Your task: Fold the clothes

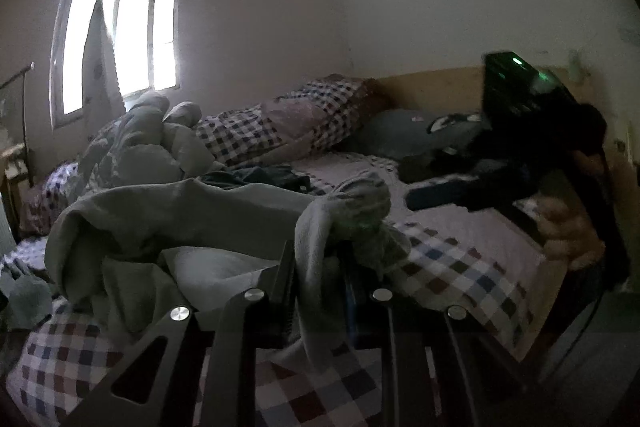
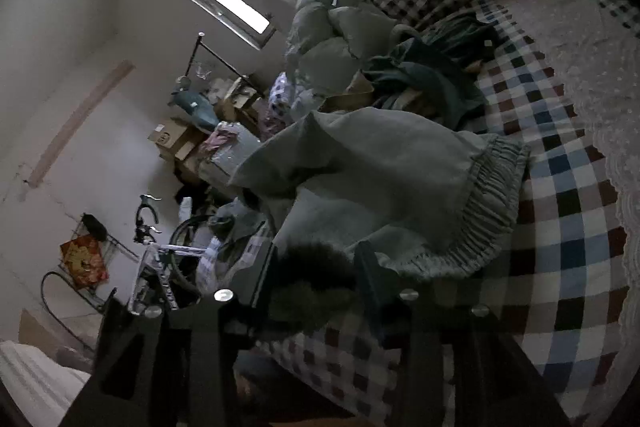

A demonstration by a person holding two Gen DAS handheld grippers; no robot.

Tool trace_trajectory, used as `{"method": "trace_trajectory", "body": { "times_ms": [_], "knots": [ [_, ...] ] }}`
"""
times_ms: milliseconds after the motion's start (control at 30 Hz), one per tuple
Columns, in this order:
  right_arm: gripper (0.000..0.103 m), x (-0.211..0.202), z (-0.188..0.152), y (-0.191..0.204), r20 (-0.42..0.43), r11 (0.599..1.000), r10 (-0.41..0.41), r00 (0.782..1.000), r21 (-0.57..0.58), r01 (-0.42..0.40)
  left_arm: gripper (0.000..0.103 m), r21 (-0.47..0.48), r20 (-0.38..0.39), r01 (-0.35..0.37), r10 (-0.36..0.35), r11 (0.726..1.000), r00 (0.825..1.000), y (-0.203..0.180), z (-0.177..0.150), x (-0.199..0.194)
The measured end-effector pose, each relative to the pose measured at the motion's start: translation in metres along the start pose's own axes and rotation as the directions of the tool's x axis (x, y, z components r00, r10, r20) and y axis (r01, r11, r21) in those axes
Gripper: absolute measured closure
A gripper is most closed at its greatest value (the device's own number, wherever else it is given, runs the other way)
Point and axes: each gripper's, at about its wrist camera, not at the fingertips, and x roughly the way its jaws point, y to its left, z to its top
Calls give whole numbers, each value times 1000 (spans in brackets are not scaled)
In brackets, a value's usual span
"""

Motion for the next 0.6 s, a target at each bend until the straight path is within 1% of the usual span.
{"method": "trace_trajectory", "body": {
  "times_ms": [100,200,300,467,600],
  "knots": [
    [58,-8,-2,5,6,999,22,1000,-39,-21,83,-54,1,24,-24,998,1000,13,4,0],
    [58,-11,-7,21,2,991,39,999,-130,-38,83,-107,3,52,-52,993,999,27,8,-1],
    [58,-5,-14,42,-8,973,44,999,-226,-45,83,-156,5,88,-88,984,996,41,10,0],
    [58,22,-24,62,-46,941,-33,998,-338,16,83,-228,6,167,-170,959,985,66,11,-1],
    [58,41,-26,65,-67,930,-37,997,-367,10,83,-248,7,219,-224,944,975,82,10,-6]
  ]
}}
